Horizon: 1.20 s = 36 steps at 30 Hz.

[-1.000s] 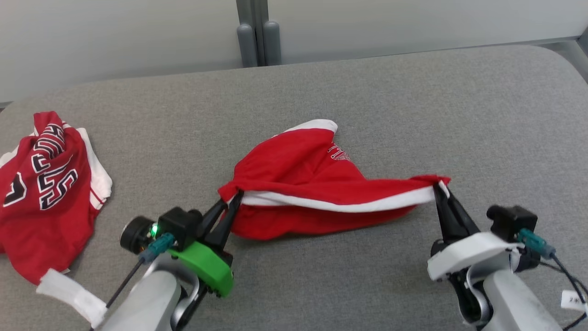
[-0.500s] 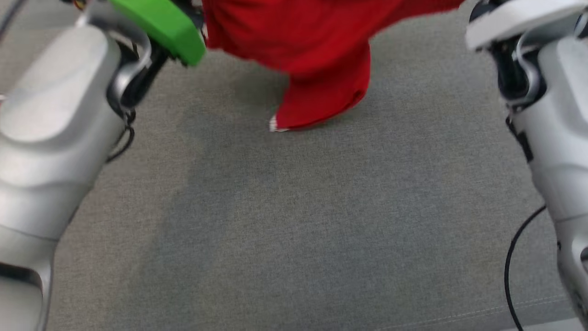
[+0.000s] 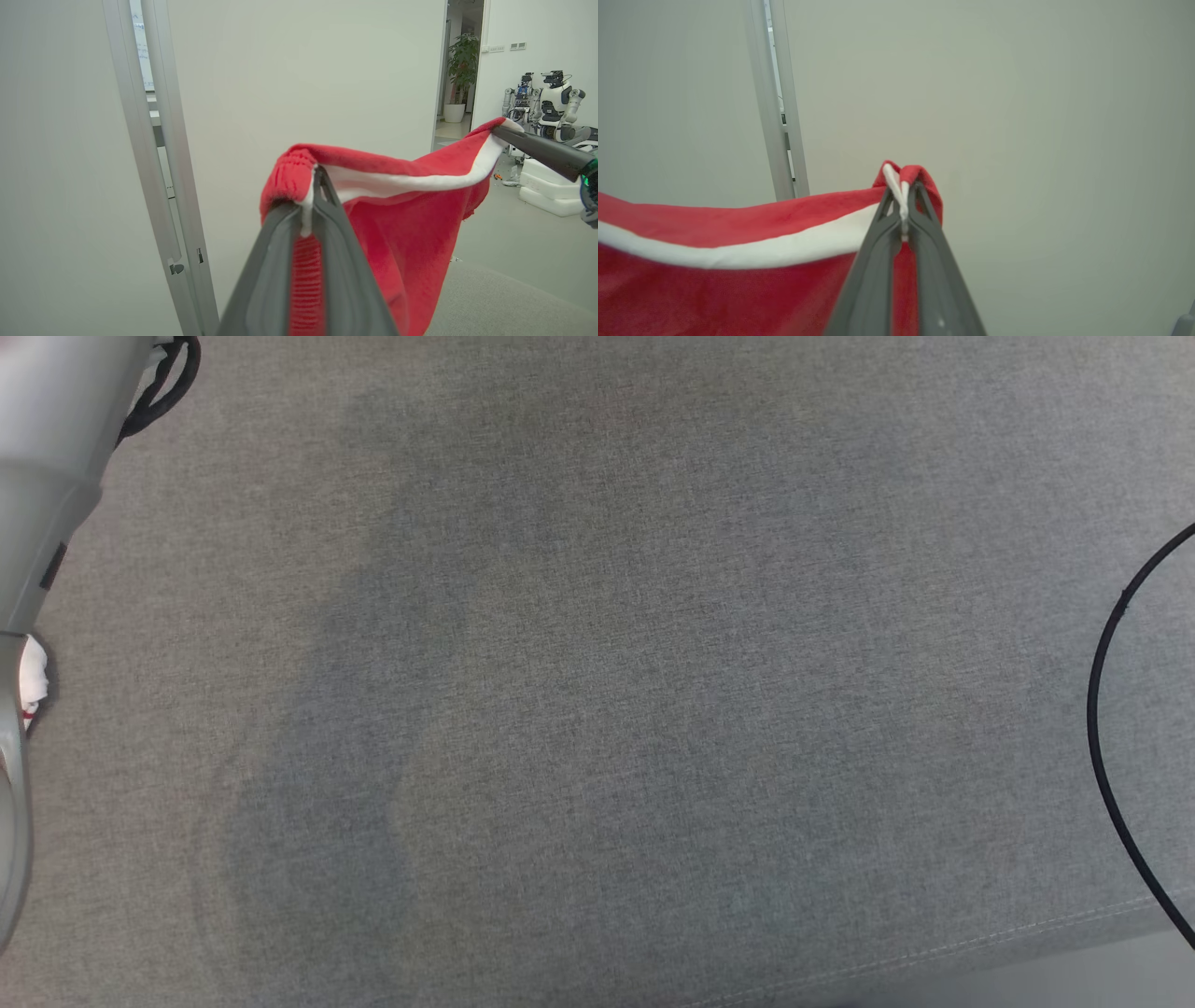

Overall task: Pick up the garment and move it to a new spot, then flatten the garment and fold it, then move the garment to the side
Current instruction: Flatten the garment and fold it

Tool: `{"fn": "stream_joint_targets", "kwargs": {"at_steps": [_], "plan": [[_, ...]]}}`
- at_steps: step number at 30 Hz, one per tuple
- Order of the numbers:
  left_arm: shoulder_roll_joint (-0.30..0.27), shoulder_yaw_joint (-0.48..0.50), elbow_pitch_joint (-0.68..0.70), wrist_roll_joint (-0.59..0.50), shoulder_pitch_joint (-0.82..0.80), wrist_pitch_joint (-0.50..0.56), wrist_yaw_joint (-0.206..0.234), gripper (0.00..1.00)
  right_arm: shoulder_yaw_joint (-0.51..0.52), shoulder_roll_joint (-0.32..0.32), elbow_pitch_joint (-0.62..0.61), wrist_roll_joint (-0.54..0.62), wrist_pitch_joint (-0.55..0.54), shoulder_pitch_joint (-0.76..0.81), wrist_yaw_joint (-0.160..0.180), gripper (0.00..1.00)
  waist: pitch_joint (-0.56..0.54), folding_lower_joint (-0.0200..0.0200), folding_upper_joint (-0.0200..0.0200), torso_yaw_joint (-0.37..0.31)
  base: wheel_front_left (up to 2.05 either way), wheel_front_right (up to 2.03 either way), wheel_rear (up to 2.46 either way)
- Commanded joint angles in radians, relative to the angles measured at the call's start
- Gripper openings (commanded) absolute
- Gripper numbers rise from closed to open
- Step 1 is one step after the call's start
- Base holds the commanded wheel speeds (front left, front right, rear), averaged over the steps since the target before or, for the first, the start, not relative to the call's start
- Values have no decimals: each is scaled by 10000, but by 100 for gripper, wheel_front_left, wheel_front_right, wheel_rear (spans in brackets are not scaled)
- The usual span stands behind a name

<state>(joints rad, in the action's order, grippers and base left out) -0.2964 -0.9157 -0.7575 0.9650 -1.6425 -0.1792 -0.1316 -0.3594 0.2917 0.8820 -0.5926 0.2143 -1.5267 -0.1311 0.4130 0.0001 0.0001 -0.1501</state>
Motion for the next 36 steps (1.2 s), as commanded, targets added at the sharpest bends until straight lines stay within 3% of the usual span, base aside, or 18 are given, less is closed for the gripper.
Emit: {"fn": "stream_joint_targets", "kwargs": {"at_steps": [1, 9, 16, 22, 29, 36], "plan": [[-18, -135, -137, 226, -200, -79, 23, 0, -153, 12, 220, -101, 71, -172, 7, 0, 183, -1, -1, -69, 0, 0, 0], [-208, -965, -561, 987, 228, -528, 23, 0, -816, -102, 827, -788, 347, 267, 7, 0, 683, -1, -1, -119, 0, 0, 0], [-674, -1460, 230, 1355, 2209, -864, 23, 0, -1297, -26, -78, -1332, 505, 2293, 7, 0, 139, -1, -1, -208, 0, 0, 0], [-944, -209, 1890, 342, 5136, -858, 101, 0, -977, 501, -1883, -1449, 509, 5475, 10, 0, -615, -1, -1, -46, 0, 0, 0], [-1036, 1315, 3915, -1002, 8954, -863, 876, 0, -287, 741, -3698, -1531, 512, 8977, 12, 0, -1106, -1, -1, 143, 0, 0, 0], [-690, 1522, 4843, -2167, 11946, -861, 979, 0, 34, 622, -4636, -1308, 513, 11519, 10, 0, -1799, -1, -1, 264, 0, 0, 0]]}}
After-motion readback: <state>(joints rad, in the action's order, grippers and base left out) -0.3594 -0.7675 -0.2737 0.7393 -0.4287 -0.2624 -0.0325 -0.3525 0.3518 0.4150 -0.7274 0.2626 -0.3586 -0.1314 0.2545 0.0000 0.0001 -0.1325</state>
